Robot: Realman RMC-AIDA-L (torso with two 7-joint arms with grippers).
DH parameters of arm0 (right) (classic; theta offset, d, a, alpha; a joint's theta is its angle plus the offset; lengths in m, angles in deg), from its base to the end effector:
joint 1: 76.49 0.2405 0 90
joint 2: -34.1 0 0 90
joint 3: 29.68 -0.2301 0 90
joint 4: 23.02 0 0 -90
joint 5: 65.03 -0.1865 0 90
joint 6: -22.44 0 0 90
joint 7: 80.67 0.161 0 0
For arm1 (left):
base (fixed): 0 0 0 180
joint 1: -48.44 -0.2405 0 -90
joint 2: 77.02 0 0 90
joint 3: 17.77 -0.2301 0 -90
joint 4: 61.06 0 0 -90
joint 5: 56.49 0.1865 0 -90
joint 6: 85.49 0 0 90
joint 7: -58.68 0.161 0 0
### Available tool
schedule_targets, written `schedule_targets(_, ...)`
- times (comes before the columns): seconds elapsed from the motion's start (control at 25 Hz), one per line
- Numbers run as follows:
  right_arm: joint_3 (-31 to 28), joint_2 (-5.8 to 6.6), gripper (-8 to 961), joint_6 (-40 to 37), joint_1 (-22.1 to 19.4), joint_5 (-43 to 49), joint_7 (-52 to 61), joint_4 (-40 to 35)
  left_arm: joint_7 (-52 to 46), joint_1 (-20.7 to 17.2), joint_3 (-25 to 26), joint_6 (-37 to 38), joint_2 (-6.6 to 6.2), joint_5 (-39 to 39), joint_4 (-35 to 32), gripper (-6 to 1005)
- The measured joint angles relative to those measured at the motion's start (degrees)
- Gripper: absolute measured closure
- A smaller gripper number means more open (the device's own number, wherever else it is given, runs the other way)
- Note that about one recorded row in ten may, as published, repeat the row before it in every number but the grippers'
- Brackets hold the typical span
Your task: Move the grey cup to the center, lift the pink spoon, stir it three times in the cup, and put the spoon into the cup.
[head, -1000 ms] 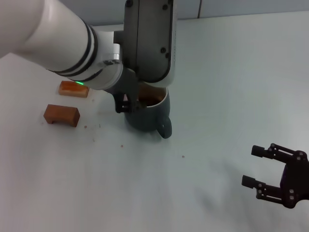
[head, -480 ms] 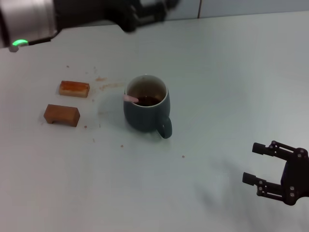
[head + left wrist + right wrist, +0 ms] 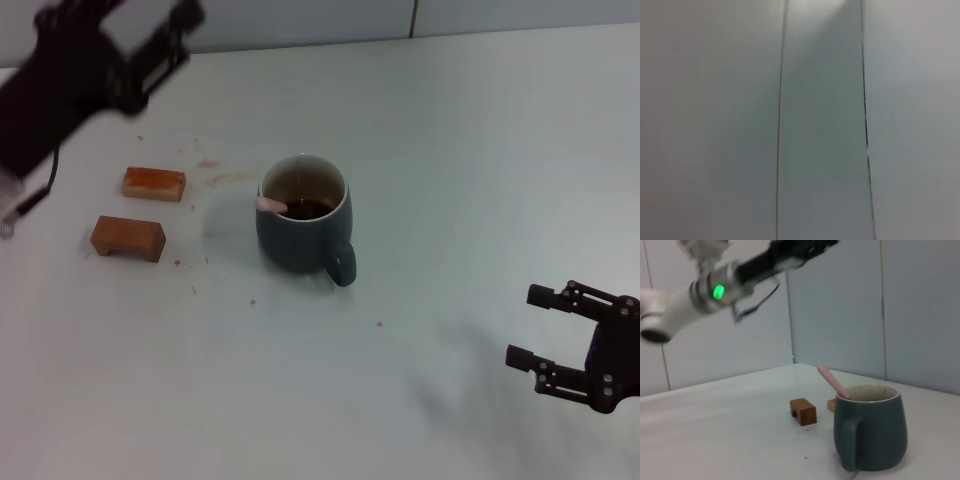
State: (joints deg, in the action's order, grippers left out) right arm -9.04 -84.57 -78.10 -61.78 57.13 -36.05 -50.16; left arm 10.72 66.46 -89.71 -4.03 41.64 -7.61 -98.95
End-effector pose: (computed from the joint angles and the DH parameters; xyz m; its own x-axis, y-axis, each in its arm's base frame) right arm 0.2916 0.2050 0.0004 0.7976 -0.1447 -0.5855 -0.3915 -0.8626 -0.3202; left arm -0.1810 0.3098 0.0389 0.5506 -0.2275 0.8032 0.4185 -0.7573 -0.5014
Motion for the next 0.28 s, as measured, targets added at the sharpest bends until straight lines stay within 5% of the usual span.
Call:
schedule_targets(0.04,-0.53,0.0,201,0.0,-0.07,0.0,-0.17,-0.01,11.92,-0.49,0.19,3.74,0.15,-1.85,7.61,375)
schedule_targets(0.28,-1.71,0.08,201,0.0,-0.47,0.0,-0.32,-0.03,23.2,-3.85,-0.12,9.5,-0.47,-0.98,15.21,375)
